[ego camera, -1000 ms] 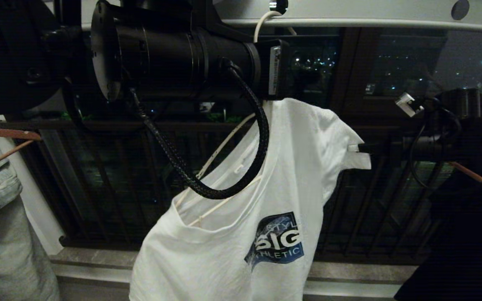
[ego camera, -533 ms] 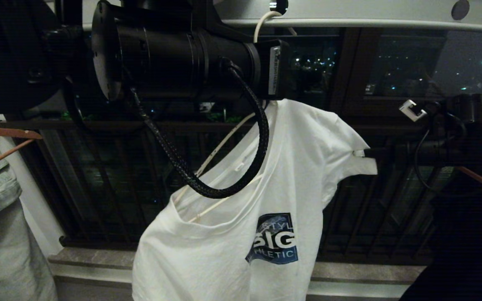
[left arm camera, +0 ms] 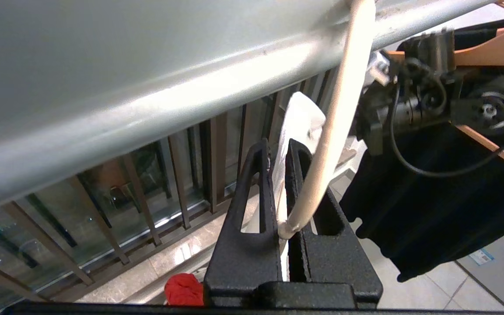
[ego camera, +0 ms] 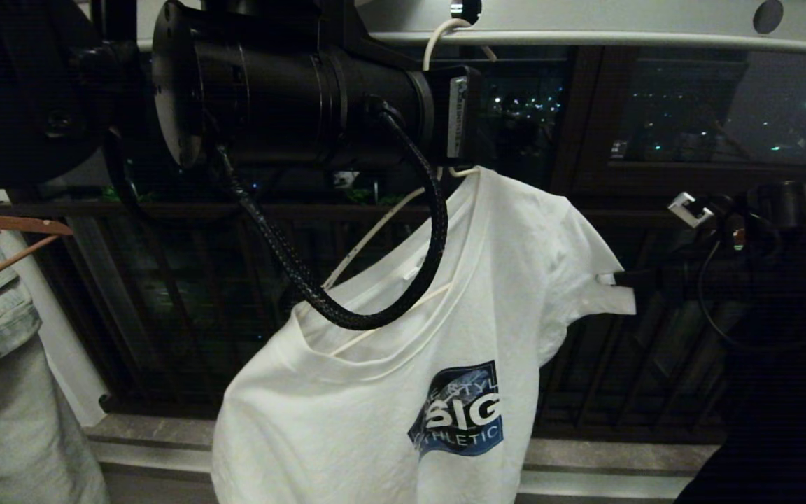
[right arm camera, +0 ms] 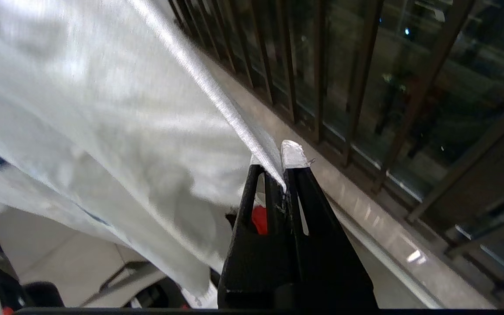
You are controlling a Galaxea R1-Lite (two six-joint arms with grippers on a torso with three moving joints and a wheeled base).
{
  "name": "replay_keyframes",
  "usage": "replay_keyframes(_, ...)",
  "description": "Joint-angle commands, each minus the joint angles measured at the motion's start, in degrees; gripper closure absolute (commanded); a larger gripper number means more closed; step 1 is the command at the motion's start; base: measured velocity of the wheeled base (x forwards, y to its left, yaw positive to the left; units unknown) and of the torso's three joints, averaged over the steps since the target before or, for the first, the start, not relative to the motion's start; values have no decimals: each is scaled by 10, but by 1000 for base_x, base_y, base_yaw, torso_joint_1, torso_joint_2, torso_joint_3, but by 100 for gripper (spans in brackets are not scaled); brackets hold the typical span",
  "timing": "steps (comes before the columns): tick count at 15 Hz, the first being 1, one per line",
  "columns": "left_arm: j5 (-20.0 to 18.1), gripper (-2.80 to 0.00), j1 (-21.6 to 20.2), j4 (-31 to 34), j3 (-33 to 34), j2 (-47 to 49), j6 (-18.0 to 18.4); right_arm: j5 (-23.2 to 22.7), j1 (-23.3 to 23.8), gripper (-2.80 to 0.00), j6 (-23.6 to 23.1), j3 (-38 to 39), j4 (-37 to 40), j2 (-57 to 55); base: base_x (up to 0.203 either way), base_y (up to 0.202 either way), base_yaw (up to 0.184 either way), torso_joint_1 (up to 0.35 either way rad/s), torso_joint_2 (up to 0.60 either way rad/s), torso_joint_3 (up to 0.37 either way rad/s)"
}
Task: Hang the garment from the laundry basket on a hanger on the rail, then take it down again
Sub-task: Hang the clothes rack on the clothesline
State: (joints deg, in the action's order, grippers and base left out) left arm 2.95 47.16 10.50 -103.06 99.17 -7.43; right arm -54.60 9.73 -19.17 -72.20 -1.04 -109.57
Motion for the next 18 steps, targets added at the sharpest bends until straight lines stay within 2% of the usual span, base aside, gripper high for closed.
replay_keyframes(1,0,0,-1,0,0,1,0,-2,0,0,-8,13,0,-6,0,0,0,0,0,0)
replay_keyframes(7,0,0,-6,1,0,-2,0,23,0,0,-42,27,0,-32,0,0,0,0,0,0)
replay_keyframes(18,0,0,-10,1,-1,1,0,33,22,0,-44,37,-16,-75,0,0,0,0,0,0)
